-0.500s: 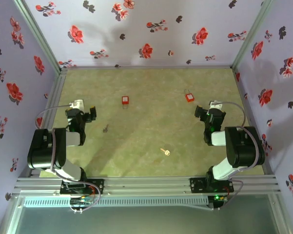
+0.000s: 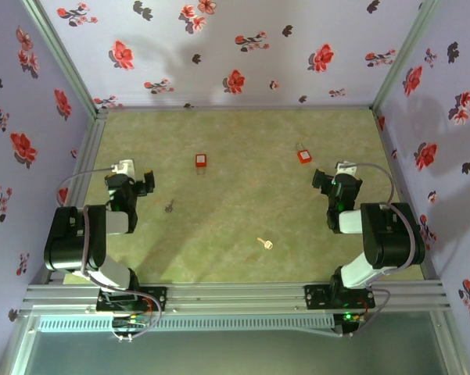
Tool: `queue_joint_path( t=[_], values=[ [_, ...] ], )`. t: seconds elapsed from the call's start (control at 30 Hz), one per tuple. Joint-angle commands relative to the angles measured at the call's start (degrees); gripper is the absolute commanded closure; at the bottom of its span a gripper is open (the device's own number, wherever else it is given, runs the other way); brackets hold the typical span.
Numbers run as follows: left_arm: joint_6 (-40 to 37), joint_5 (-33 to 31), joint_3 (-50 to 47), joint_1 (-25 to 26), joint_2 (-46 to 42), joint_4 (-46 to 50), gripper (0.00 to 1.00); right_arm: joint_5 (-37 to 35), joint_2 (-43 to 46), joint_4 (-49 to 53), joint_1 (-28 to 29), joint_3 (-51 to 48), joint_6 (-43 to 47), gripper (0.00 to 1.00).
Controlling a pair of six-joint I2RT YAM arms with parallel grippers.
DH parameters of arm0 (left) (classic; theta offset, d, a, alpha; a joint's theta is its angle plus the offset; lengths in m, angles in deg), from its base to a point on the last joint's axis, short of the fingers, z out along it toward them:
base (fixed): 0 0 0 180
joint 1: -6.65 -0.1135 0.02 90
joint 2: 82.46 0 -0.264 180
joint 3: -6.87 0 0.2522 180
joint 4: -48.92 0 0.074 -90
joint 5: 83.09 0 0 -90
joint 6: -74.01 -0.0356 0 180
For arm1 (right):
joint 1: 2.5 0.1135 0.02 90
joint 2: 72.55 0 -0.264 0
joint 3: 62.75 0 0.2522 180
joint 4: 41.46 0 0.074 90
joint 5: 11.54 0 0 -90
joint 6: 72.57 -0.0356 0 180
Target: Unlock with the key
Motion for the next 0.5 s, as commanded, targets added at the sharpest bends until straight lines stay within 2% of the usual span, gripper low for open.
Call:
queue_joint_path(
  t=[0.0,0.4,0.47],
  values=[
    [0.81,-1.15,-0.16,0.32,-0.66,-0.67,0.0,0.38,0.1,-0.13,-0.26,0.92,1.05,0.01],
    [0.81,-1.19,-0.22,0.59,-1.67,-0.28,0.0,-1.34,1.56,-0.38,0.11,0.73,1.15,0.01],
    [-1.74,-2.27,-0.2,2.14,-6.23,3.46,0.0,-4.35,7.76,7.88,1.67,1.97,2.17,0.01]
  ],
)
